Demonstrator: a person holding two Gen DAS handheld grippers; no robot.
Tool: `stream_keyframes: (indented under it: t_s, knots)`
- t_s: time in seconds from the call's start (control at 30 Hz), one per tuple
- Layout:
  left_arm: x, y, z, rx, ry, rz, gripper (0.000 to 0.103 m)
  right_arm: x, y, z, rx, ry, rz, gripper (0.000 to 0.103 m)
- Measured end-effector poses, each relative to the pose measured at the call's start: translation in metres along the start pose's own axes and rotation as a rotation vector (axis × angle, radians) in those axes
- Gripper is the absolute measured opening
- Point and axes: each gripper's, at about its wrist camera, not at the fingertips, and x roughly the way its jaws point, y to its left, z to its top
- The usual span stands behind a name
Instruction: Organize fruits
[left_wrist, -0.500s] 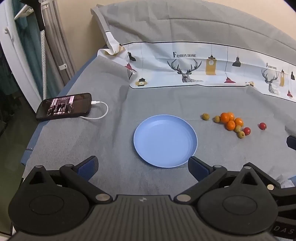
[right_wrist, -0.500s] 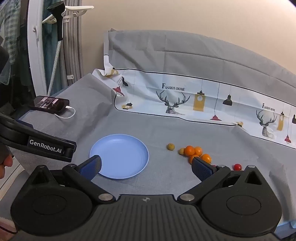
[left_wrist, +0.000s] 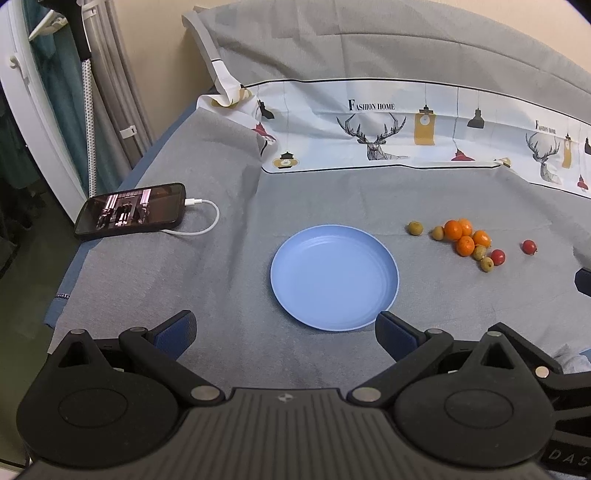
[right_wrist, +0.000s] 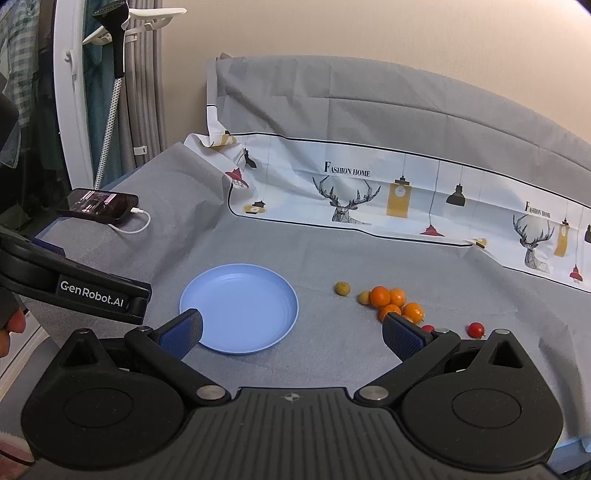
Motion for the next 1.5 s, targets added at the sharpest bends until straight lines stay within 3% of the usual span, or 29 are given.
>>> stream_keyframes:
  t_s: [0.53,0.77,1.5]
  knots:
    - [-0.005,0.004,-0.003,0.002,-0.004,0.011,0.103,-0.005,0.002,0.003,-0.021,-0.015,0.006,0.103]
    - [-0.008,0.004,-0.005,0.005,-0.010,0.013,0.103,-0.009,0.004,0.002,-0.028,-0.064,0.000,0.103]
    - [-0.008,-0.005,-0.003,0.028,-0.002,0.016,0.103,-0.005,-0.001,0.005,-0.006,0.003,-0.015,0.103]
